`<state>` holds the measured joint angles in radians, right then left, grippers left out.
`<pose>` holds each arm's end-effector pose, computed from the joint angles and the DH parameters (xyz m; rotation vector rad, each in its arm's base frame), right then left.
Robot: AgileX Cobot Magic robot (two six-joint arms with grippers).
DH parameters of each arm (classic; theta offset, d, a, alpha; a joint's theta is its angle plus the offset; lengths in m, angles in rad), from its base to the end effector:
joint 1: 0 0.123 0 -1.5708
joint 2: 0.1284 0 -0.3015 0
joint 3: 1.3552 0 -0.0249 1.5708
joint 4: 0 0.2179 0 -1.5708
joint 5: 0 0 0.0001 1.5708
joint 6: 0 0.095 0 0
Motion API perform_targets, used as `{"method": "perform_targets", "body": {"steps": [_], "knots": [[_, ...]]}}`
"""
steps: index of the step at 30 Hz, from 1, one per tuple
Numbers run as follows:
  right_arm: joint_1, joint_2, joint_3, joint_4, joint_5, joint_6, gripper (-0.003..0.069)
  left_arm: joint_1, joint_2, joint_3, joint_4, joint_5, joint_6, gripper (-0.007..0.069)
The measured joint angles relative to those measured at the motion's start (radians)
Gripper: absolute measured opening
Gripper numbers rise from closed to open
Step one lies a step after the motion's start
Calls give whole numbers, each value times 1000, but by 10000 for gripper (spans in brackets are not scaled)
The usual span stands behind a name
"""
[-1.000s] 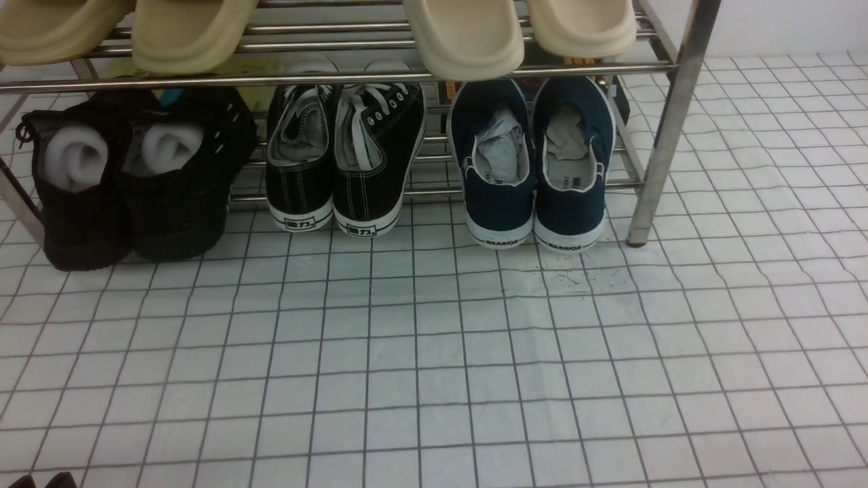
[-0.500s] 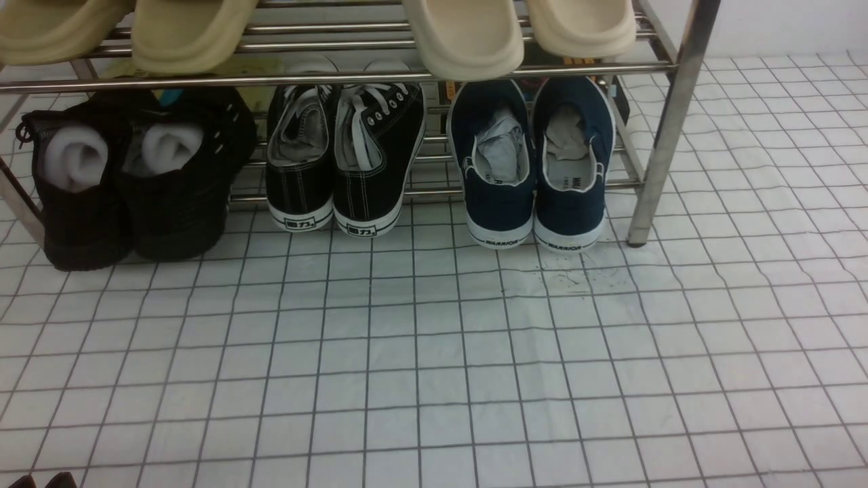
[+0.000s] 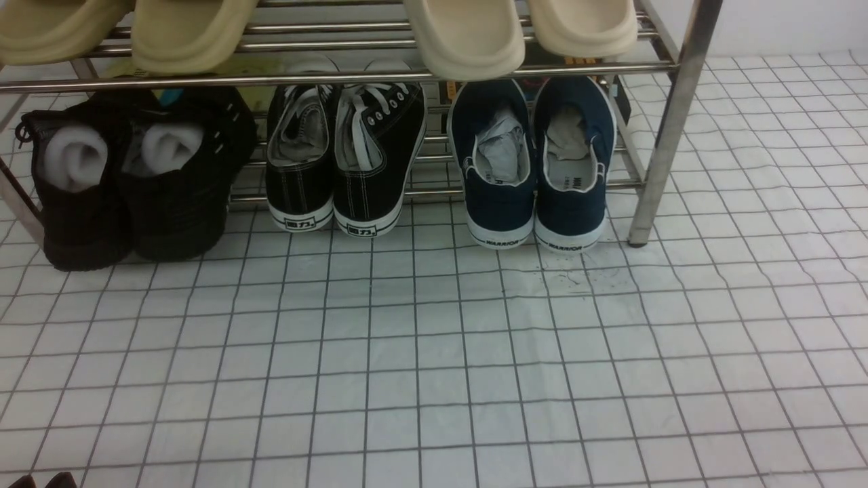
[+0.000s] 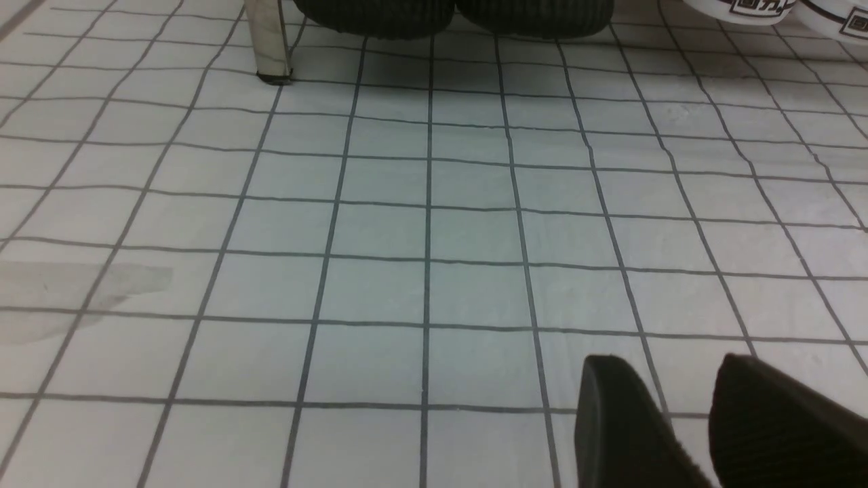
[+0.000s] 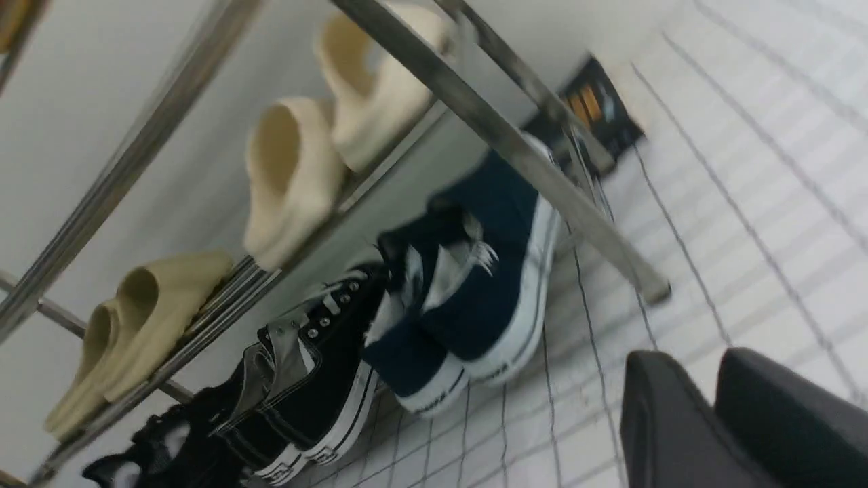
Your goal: Take the shoes off the shelf with your hand from the white checkered tablecloth.
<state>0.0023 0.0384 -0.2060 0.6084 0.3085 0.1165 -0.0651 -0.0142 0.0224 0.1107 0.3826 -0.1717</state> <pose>0.0008 0.0165 0.2519 0.4195 1.5584 0.6863 0.0066 0.0035 0.1711 -0.0320 1.8721 -0.0538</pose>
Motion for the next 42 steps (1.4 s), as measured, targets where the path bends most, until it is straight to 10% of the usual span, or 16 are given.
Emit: {"method": "perform_targets", "body": {"steps": [8,18,30,42], "knots": [[0,586,-457,-337,626,-252,-13,0,0,0,0,0,0,240],[205,1259,-820,-87,822,-478,107,0,0,0,0,0,0,240],[604,1722,-1473,-614,914,-64,251,0,0,0,0,0,0,240],[691,1910,-1645,-736,692,44,385,0,0,0,0,0,0,240]]}}
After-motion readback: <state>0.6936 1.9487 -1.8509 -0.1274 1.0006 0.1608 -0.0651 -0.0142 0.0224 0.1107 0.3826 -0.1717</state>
